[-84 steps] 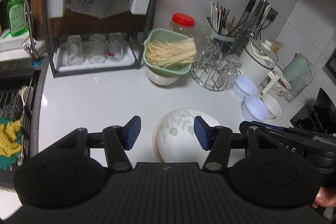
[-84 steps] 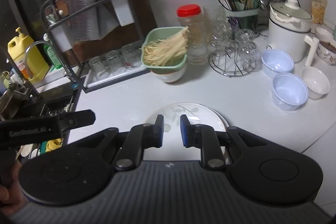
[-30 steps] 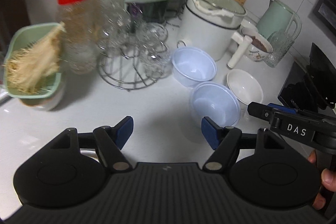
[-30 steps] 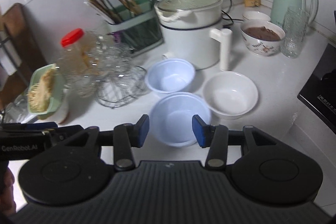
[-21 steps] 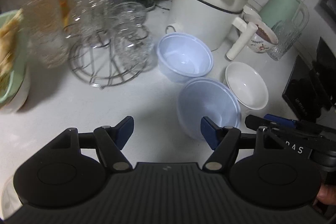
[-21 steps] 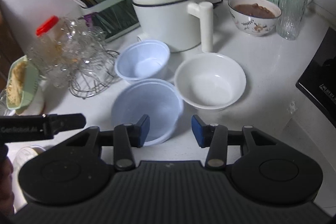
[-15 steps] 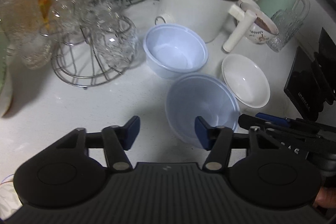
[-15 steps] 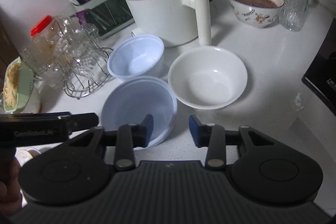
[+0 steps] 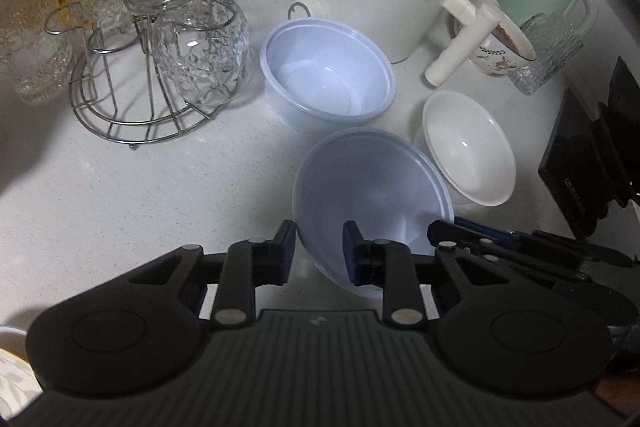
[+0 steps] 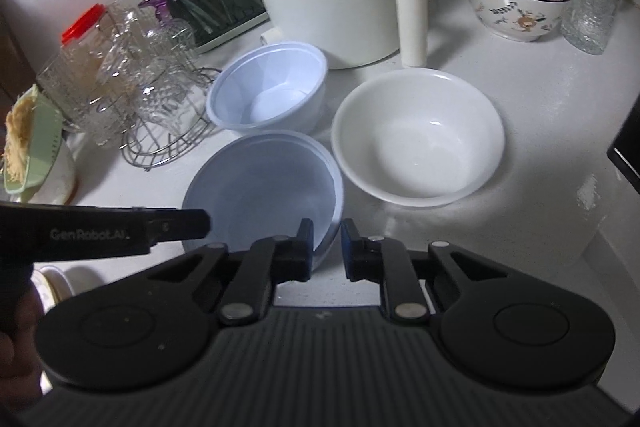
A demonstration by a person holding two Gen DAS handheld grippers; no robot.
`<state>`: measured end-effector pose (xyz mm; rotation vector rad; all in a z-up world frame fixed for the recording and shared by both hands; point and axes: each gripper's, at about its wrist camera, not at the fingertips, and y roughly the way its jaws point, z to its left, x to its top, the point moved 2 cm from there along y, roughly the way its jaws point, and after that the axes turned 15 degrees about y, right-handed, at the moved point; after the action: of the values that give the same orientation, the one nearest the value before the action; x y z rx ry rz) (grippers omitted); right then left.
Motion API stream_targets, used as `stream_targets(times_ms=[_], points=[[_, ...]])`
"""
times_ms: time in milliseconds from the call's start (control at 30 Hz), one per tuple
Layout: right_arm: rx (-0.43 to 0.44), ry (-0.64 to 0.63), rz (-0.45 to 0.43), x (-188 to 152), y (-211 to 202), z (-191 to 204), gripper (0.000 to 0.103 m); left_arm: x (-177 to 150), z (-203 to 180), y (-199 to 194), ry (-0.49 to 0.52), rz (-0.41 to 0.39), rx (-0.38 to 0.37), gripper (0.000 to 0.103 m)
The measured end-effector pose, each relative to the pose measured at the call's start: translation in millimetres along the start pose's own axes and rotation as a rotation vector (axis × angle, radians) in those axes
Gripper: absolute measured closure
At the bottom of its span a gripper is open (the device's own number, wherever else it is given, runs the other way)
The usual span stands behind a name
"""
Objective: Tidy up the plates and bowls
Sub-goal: 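Move both tools to the rim of the larger light-blue plastic bowl, then close both grippers on the rim of the light-blue bowl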
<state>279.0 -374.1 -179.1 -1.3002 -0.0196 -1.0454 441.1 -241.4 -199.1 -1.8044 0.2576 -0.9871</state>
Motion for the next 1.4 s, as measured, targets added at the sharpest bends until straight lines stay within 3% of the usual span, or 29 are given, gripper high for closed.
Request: stream_targets(times_ms=[633, 967, 1300, 1400], points=[[0.133, -0.127, 0.080, -11, -11, 41, 0.085, -42, 25, -55, -0.119, 0.009, 0.077, 0.072], [0.116, -0.170, 0.129, -27, -6, 52, 0.085, -65, 33, -57, -0.147, 0.040, 0.057, 0.072], [0.098, -0.187, 0.171, -31, 0, 54, 0.084, -67, 35, -55, -0.148, 0.061, 0.056, 0.071], [0.111, -0.182, 0.167, -29, -1, 55, 0.084, -65, 36, -59, -0.154, 0.051, 0.056, 0.062]])
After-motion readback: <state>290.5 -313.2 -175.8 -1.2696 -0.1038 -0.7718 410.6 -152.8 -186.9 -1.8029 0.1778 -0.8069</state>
